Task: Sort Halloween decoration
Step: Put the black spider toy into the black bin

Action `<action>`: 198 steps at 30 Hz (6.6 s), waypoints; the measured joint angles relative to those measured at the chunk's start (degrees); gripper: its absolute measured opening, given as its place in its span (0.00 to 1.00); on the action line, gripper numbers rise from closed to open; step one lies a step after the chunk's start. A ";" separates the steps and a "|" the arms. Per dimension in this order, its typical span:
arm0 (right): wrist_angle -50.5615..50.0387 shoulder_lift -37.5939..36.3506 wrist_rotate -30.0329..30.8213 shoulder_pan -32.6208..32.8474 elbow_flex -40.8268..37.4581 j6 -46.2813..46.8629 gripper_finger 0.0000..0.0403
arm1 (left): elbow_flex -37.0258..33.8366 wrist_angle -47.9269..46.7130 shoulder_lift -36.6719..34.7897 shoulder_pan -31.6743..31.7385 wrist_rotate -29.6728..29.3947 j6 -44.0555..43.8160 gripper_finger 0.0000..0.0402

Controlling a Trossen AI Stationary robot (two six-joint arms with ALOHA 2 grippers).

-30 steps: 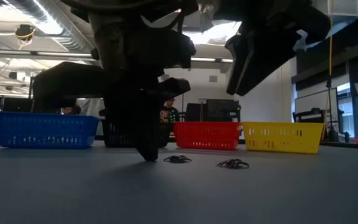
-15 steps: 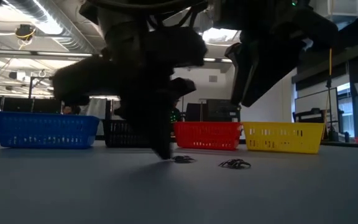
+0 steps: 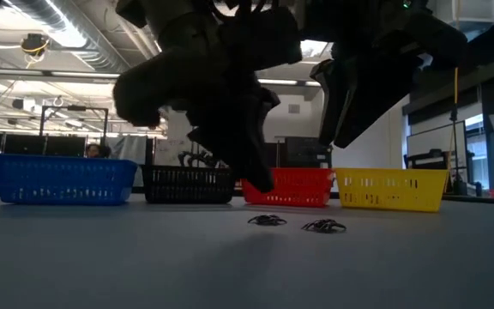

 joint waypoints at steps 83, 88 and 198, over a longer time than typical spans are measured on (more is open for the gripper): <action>16.92 14.01 -18.16 -0.02 0.17 -16.41 0.45 | -6.36 -6.44 -14.56 -9.74 -6.54 -22.94 0.00; 16.90 14.30 -17.92 -0.02 0.22 -16.41 0.45 | -6.36 -6.38 -14.56 -9.74 -6.54 -22.94 0.00; 16.33 16.39 -12.56 3.28 3.89 1.79 0.45 | -6.36 -5.18 -14.49 -9.74 -6.34 -22.85 0.00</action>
